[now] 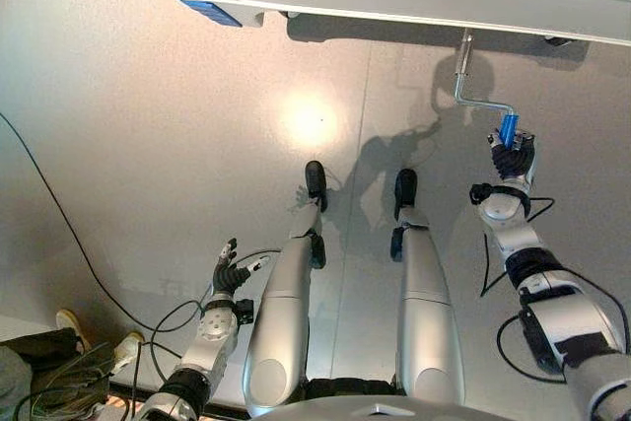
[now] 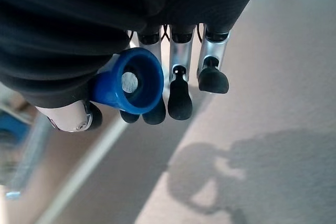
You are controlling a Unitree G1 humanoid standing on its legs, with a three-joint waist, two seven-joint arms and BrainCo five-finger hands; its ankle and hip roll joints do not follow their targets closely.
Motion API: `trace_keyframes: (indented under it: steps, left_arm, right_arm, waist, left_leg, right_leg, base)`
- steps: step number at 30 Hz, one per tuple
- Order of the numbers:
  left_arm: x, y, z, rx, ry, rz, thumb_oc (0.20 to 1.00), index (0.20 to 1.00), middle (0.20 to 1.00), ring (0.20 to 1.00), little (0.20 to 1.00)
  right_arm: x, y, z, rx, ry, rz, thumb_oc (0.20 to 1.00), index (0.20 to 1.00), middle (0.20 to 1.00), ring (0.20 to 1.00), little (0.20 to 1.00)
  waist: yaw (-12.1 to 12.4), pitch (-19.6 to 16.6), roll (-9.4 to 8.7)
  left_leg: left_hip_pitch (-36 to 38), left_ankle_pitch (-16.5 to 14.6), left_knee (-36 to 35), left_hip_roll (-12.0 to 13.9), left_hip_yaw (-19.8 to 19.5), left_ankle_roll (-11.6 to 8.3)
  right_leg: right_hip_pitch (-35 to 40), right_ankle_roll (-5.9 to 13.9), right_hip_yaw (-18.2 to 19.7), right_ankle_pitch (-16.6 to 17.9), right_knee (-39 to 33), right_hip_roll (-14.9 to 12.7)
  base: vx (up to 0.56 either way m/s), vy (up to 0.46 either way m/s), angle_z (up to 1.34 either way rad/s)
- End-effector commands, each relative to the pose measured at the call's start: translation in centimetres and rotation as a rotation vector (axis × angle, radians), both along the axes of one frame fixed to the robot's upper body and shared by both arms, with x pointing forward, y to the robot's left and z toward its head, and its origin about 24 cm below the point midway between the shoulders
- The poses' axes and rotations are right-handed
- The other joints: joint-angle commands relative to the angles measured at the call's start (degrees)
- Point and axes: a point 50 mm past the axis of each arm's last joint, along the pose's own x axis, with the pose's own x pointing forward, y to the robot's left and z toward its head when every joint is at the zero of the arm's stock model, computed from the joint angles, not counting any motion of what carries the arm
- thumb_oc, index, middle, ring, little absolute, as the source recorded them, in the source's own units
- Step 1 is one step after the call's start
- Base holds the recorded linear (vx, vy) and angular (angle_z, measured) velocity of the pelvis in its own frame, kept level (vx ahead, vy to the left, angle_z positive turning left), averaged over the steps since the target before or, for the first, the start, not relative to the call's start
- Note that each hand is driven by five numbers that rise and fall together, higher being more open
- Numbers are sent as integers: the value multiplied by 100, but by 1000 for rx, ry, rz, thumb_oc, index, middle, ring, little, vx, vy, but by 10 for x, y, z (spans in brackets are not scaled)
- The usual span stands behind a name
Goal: Raise the hospital bed
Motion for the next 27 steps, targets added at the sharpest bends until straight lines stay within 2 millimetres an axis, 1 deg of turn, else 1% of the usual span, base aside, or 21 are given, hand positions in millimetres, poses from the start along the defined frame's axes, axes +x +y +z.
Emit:
trace_keyframes:
  steps: [1, 2, 3, 4, 5, 6, 7, 10, 11, 12, 13, 15, 16, 19, 20, 21, 22, 23, 24, 25, 27]
  left_arm:
    - [-13, -9, -8, -17, 28, 7, 1000, 1000, 1000, 1000, 1000]
    - [-11, -13, -8, -26, 27, -10, 1000, 1000, 1000, 1000, 1000]
    - [-11, -13, -8, -27, 26, -10, 1000, 1000, 1000, 1000, 1000]
    - [-6, -17, -5, -36, 8, -31, 1000, 1000, 1000, 1000, 1000]
    - [-6, -17, -5, -36, 8, -30, 1000, 1000, 1000, 1000, 1000]
    - [-2, -22, -1, -49, -10, -55, 1000, 1000, 1000, 1000, 1000]
    - [-2, -22, -1, -49, -11, -55, 1000, 1000, 1000, 1000, 1000]
    - [3, -24, 2, -51, -27, -63, 1000, 1000, 1000, 1000, 1000]
    - [6, -28, 4, -57, -38, -75, 1000, 1000, 1000, 1000, 1000]
    - [6, -28, 5, -58, -38, -75, 1000, 1000, 1000, 1000, 1000]
    - [8, -28, 6, -60, -42, -72, 1000, 1000, 1000, 1000, 1000]
    - [12, -29, 6, -61, -41, -75, 1000, 1000, 1000, 1000, 1000]
    - [12, -29, 7, -61, -42, -75, 1000, 1000, 1000, 1000, 1000]
    - [13, -34, 7, -71, -46, -87, 1000, 1000, 1000, 1000, 1000]
    - [15, -35, 8, -74, -51, -91, 1000, 1000, 1000, 1000, 1000]
    - [15, -35, 8, -75, -52, -93, 1000, 1000, 1000, 1000, 1000]
    - [17, -36, 10, -73, -58, -103, 1000, 1000, 1000, 1000, 1000]
    - [17, -36, 10, -73, -58, -103, 1000, 1000, 1000, 1000, 1000]
    - [18, -38, 11, -77, -65, -108, 1000, 1000, 1000, 1000, 1000]
    - [18, -38, 11, -77, -65, -108, 1000, 1000, 1000, 1000, 1000]
    - [19, -38, 11, -73, -64, -110, 1000, 1000, 1000, 1000, 1000]
  right_arm:
    - [-42, -88, 1, -18, 143, -284, 200, 200, 200, 200, 200]
    - [-46, -95, -1, -17, 191, -301, 200, 200, 200, 200, 200]
    - [-46, -96, -1, -18, 190, -301, 200, 200, 200, 200, 200]
    - [-42, -94, 1, -41, 237, -286, 200, 200, 200, 200, 200]
    - [-42, -94, 1, -41, 237, -286, 200, 200, 200, 200, 200]
    - [-39, -93, 1, -44, 267, -271, 200, 200, 200, 200, 200]
    - [-39, -93, 1, -44, 267, -271, 200, 200, 200, 200, 200]
    - [-30, -83, 3, -47, 268, -229, 200, 200, 200, 200, 200]
    - [-25, -79, 3, -40, 289, -203, 200, 200, 200, 200, 200]
    - [-25, -78, 3, -41, 289, -203, 200, 200, 200, 200, 200]
    - [-18, -68, 4, -33, 281, -160, 200, 200, 200, 200, 200]
    - [-12, -61, 5, -23, 283, -127, 200, 200, 200, 200, 200]
    - [-12, -61, 5, -23, 282, -127, 200, 200, 200, 200, 200]
    - [-3, -49, 6, -24, 295, -78, 200, 200, 200, 200, 200]
    - [3, -41, 9, -27, 290, -55, 200, 200, 200, 200, 200]
    - [6, -39, 12, -28, 288, -45, 200, 200, 200, 200, 200]
    - [13, -32, 20, -49, 282, -17, 200, 200, 200, 200, 200]
    - [13, -32, 20, -49, 281, -17, 200, 200, 200, 200, 200]
    - [20, -25, 27, -54, 261, 7, 200, 200, 200, 200, 200]
    - [20, -25, 27, -54, 261, 7, 200, 200, 200, 200, 200]
    - [29, -15, 40, -79, 231, 41, 200, 200, 200, 200, 200]
  waist:
    - [35, -115, 439]
    - [79, -115, 483]
    - [76, -115, 490]
    - [130, -115, 552]
    - [129, -115, 552]
    - [201, -115, 615]
    - [199, -115, 617]
    - [262, -115, 661]
    - [345, -115, 730]
    - [343, -115, 729]
    - [375, -115, 738]
    - [416, -115, 757]
    - [415, -115, 760]
    - [516, -115, 822]
    - [564, -115, 855]
    - [601, -115, 887]
    - [676, -115, 934]
    - [675, -115, 936]
    - [735, -115, 992]
    - [734, -115, 994]
    - [800, -115, 1039]
  left_leg:
    - [-254, -403, 808, 71, -320, -441]
    - [-306, -411, 845, 51, -337, -440]
    - [-313, -414, 851, 52, -339, -441]
    - [-413, -427, 910, 34, -363, -438]
    - [-414, -427, 910, 34, -364, -438]
    - [-527, -434, 979, -2, -375, -440]
    - [-532, -435, 984, -2, -376, -440]
    - [-652, -451, 1034, -19, -363, -428]
    - [-724, -470, 1086, -41, -405, -421]
    - [-727, -471, 1088, -42, -406, -421]
    - [-822, -483, 1151, -50, -406, -422]
    - [-925, -508, 1264, -78, -422, -423]
    - [-932, -511, 1272, -79, -425, -423]
    - [-1071, -569, 1401, -86, -443, -423]
    - [-1103, -579, 1430, -96, -457, -421]
    - [-1151, -587, 1462, -100, -472, -419]
    - [-1248, -604, 1526, -118, -505, -411]
    - [-1254, -606, 1531, -118, -508, -411]
    - [-1342, -618, 1604, -135, -530, -406]
    - [-1346, -620, 1608, -135, -532, -406]
    - [-1459, -635, 1685, -155, -566, -399]
  right_leg:
    - [-104, 183, -87, 616, -300, 212]
    - [-151, 184, -94, 606, -259, 198]
    - [-156, 184, -96, 605, -257, 198]
    - [-230, 185, -108, 594, -219, 171]
    - [-230, 185, -108, 594, -218, 171]
    - [-310, 188, -130, 581, -165, 141]
    - [-313, 188, -132, 580, -163, 141]
    - [-442, 182, -153, 553, -78, 122]
    - [-508, 189, -171, 519, -8, 85]
    - [-511, 189, -171, 518, -6, 84]
    - [-588, 183, -181, 483, 69, 77]
    - [-656, 180, -211, 448, 180, 46]
    - [-661, 180, -213, 445, 185, 45]
    - [-783, 171, -263, 378, 338, -7]
    - [-800, 172, -284, 359, 379, -20]
    - [-835, 172, -302, 338, 432, -28]
    - [-904, 171, -330, 302, 504, -59]
    - [-907, 171, -333, 301, 506, -60]
    - [-983, 166, -357, 275, 596, -87]
    - [-986, 166, -359, 273, 599, -88]
    - [-1079, 159, -380, 224, 712, -106]
  base:
    - [0, 0, 0]
    - [14, 3, 3]
    - [19, 17, 4]
    - [11, 14, 4]
    - [17, 24, 5]
    - [7, 10, 5]
    - [14, 22, 8]
    - [22, 32, 12]
    - [21, 17, 6]
    - [25, 29, 8]
    - [16, 22, 7]
    - [10, 6, 8]
    - [4, 0, 11]
    - [9, 26, 10]
    - [0, 20, 7]
    - [4, 13, 5]
    - [4, 7, 5]
    - [8, 5, 9]
    - [4, 6, 10]
    - [5, 9, 10]
    - [13, 22, 7]
